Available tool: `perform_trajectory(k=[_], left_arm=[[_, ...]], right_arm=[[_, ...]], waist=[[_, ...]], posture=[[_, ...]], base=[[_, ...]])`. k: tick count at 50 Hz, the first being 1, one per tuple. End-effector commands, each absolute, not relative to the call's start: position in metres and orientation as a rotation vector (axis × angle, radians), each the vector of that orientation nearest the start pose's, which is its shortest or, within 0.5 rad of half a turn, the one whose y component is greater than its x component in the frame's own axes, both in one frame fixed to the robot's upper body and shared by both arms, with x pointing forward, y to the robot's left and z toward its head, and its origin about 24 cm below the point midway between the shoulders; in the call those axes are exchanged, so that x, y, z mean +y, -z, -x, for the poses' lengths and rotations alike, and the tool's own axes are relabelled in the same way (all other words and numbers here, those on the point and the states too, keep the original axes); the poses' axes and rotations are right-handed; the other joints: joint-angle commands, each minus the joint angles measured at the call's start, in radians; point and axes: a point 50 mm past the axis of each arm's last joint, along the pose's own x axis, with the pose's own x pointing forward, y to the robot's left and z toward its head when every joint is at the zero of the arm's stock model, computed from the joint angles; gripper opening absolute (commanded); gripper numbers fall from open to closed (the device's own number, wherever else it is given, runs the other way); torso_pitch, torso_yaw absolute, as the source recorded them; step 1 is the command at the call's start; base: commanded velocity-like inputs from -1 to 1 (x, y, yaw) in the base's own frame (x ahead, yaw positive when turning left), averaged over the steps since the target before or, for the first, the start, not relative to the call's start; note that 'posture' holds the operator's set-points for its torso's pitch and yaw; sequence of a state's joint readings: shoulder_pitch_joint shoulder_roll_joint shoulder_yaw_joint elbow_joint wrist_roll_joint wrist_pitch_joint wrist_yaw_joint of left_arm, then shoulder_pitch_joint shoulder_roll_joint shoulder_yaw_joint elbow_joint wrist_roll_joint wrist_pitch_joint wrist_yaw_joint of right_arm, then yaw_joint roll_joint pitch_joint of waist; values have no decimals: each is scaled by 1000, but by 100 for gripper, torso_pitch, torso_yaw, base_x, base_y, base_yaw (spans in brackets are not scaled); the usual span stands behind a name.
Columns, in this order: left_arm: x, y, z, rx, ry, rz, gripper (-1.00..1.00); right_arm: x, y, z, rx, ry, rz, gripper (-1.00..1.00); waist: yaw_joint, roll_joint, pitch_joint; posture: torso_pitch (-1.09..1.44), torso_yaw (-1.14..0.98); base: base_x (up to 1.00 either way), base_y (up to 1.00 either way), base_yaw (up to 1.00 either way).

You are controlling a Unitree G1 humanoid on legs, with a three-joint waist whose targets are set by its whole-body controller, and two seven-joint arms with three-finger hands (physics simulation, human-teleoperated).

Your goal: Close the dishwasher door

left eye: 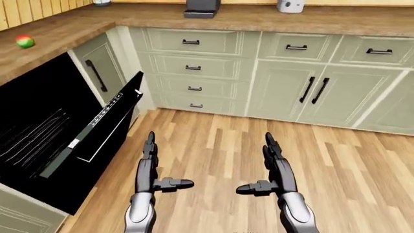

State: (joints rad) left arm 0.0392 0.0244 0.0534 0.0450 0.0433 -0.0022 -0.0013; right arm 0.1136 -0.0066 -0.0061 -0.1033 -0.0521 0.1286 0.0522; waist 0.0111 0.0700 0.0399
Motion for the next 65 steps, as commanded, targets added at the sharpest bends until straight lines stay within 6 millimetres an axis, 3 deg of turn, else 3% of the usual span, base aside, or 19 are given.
perform_trajectory(k=[1,8,11,15,19,22,23,27,29,32,37,41,43,44,45,55,59,60,65], left_arm=[[163,-42,-250,-19,-38,-64,100],[163,-42,-250,-19,-36,-63,100],[163,-42,-251,-18,-36,-63,100],[163,-42,-251,-18,-36,-62,100],[163,-43,-250,-20,-38,-63,100],[163,-43,-250,-20,-38,-63,100],[163,-42,-250,-20,-38,-63,100],[163,-43,-250,-21,-38,-63,100],[163,-43,-250,-21,-38,-63,100],[163,-43,-250,-21,-37,-63,100],[163,-43,-250,-22,-37,-63,100],[162,-44,-249,-22,-35,-63,100],[162,-43,-249,-20,-33,-63,100],[162,-43,-249,-20,-33,-63,100],[162,-44,-249,-20,-33,-63,100],[163,-44,-250,-21,-35,-64,100],[161,-44,-249,-21,-33,-66,100],[161,-44,-249,-21,-34,-66,100],[161,-43,-249,-19,-33,-66,100]], right_arm=[[-162,-46,-235,36,7,68,100],[-162,-47,-235,37,9,68,100],[-162,-49,-236,34,10,71,100],[-163,-51,-237,32,23,76,100],[-163,-49,-236,39,25,78,100],[-163,-49,-236,40,23,78,100],[-163,-49,-235,39,21,79,100],[-163,-48,-235,47,22,85,100],[-163,-47,-235,48,23,84,100],[-164,-47,-234,49,25,83,100],[-164,-47,-234,49,26,81,100],[-164,-48,-233,47,28,79,100],[-164,-48,-234,47,27,79,100],[-164,-48,-234,47,26,78,100],[-164,-49,-234,47,26,79,100],[-164,-49,-234,46,28,79,100],[-165,-49,-232,45,32,79,100],[-166,-48,-232,46,33,79,100],[-166,-48,-232,46,32,78,100]], waist=[[-7,0,-17],[-4,-74,-18],[-10,-149,-35],[-17,-116,-13],[-21,-85,-16],[-26,-30,-32],[-24,-61,-19],[-18,-60,-51],[-15,-75,-25],[-17,-67,-26],[-19,-97,-37],[-26,-41,-19],[-17,46,-41],[-10,-15,-26],[-12,-1,-22],[-13,-89,-15],[-19,-153,-26],[-29,-116,-18],[-25,-120,-29]], posture=[[0,0],[0,0],[0,0],[0,0],[0,0],[0,0],[0,0],[0,0],[0,0],[0,0],[0,0],[0,0],[0,0],[0,0],[0,0],[0,0],[0,0],[0,0],[0,0]], base=[[0,0,-44],[0,0,-44],[0,0,-43],[0,0,-32],[0,0,0],[0,0,0],[0,0,0],[0,2,0],[0,13,0],[0,22,0],[0,40,0],[0,40,0],[0,40,0],[0,41,0],[0,40,0],[0,36,0],[0,34,0],[0,34,0],[0,33,0]])
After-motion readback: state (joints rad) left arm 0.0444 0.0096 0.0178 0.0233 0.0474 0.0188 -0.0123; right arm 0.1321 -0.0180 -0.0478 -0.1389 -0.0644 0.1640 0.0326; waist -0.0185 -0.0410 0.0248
